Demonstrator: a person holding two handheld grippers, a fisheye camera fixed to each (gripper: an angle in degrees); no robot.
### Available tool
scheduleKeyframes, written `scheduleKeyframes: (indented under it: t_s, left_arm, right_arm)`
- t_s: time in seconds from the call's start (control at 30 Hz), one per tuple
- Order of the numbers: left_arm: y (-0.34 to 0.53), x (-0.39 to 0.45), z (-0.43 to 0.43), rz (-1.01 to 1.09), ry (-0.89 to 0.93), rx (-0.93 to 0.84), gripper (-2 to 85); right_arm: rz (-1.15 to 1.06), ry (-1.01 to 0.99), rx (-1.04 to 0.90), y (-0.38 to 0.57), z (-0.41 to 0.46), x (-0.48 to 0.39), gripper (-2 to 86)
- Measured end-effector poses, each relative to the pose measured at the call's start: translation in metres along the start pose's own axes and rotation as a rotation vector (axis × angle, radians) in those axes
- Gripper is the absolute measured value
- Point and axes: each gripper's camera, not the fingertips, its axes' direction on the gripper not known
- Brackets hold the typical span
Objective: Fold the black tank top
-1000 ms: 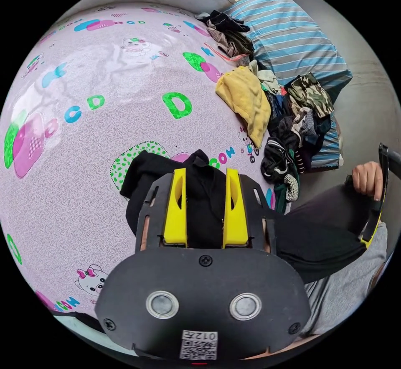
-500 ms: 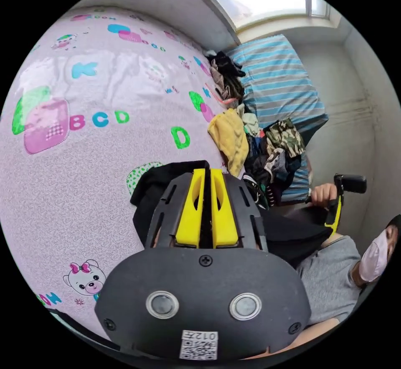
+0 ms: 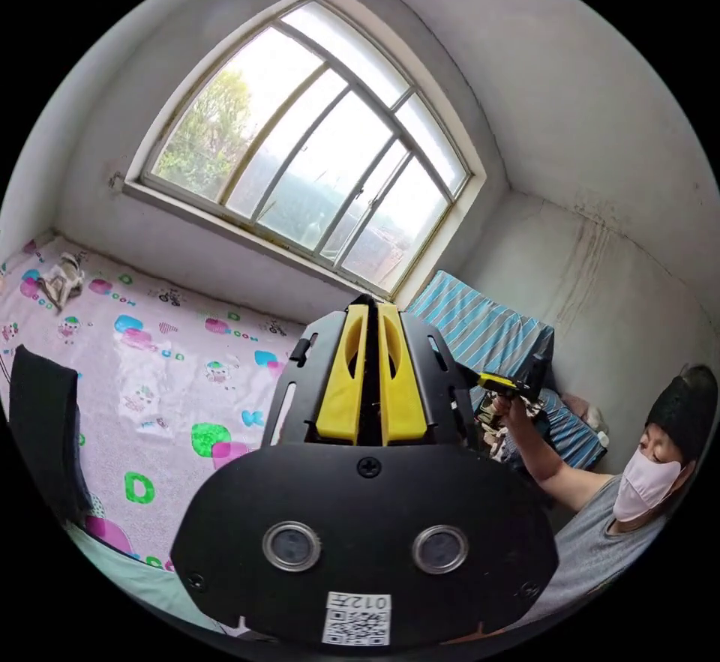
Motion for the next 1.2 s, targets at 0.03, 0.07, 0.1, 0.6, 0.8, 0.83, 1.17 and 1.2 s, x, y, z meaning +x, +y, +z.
scheduleKeyframes:
  t_s: [0.03,0.07,0.1,0.6,0.8,0.83,1.17,1.2]
  left_arm:
    - [-0.003,0.009,-0.008,0.021,-0.007,0.009,0.3]
    - [-0.008,0.025,-0.023,0.055,-0.022,0.029,0.3]
    - [-0.011,0.039,-0.037,0.085,-0.037,0.052,0.3]
    - [0.008,0.087,-0.108,0.152,-0.089,0.057,0.4]
    - [0.013,0.081,-0.106,0.13,-0.081,0.036,0.5]
    - [0.013,0.079,-0.105,0.126,-0.08,0.033,0.5]
    - [0.021,0.035,-0.069,0.05,-0.164,-0.055,0.4]
    - [0.028,0.026,-0.065,0.04,-0.173,-0.08,0.4]
  right_arm:
    - [-0.011,0.037,0.04,-0.023,-0.01,-0.002,-1.0]
    - [-0.026,0.068,0.071,-0.043,-0.019,-0.005,-1.0]
    - [-0.035,0.08,0.083,-0.052,-0.023,-0.007,-1.0]
    - [-0.07,0.174,0.19,-0.166,-0.081,0.056,-1.0]
    - [-0.076,0.183,0.169,-0.204,-0.104,0.12,-1.0]
    - [-0.078,0.185,0.16,-0.212,-0.107,0.136,-1.0]
    - [-0.023,0.021,-0.058,-0.232,-0.057,0.316,-1.0]
    - [-0.024,-0.006,-0.08,-0.225,-0.05,0.324,-1.0]
